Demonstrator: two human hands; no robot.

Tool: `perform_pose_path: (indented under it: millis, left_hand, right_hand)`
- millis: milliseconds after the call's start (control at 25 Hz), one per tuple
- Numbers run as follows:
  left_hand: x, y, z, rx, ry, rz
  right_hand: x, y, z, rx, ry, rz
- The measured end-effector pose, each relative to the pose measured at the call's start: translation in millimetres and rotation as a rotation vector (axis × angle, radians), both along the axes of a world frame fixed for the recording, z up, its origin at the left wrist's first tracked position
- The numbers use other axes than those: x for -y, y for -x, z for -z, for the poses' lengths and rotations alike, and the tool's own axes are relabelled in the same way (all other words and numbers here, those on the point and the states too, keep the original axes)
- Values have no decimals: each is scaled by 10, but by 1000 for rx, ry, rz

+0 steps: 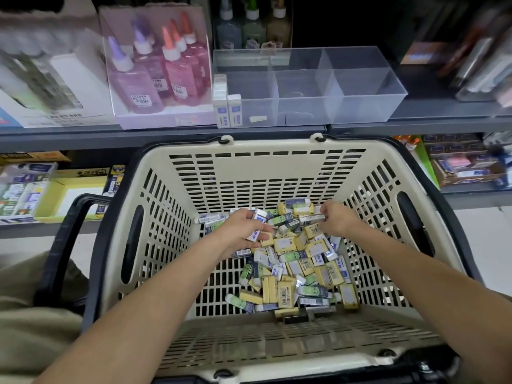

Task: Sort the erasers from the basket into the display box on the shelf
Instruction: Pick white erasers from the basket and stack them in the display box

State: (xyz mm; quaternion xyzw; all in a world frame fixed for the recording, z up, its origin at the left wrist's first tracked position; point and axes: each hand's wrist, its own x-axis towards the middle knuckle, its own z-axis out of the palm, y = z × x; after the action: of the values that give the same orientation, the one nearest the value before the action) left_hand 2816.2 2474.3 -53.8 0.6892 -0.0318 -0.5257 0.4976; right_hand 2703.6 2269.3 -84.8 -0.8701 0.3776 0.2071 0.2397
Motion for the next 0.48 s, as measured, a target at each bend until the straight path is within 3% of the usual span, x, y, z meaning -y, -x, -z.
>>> perform_pose_path:
  millis: [160,320,480]
  left_hand:
    - [-8,-19,-6,-26,-3,-40]
    - [-9,-20,10,-43,-18,-56]
    - [-2,-30,16,-42,-29,-58]
  right_hand:
    - [-38,22,18,14,11,-64]
    - [-89,0,96,92,-50,9]
    - [-137,13,134,11,55,-128]
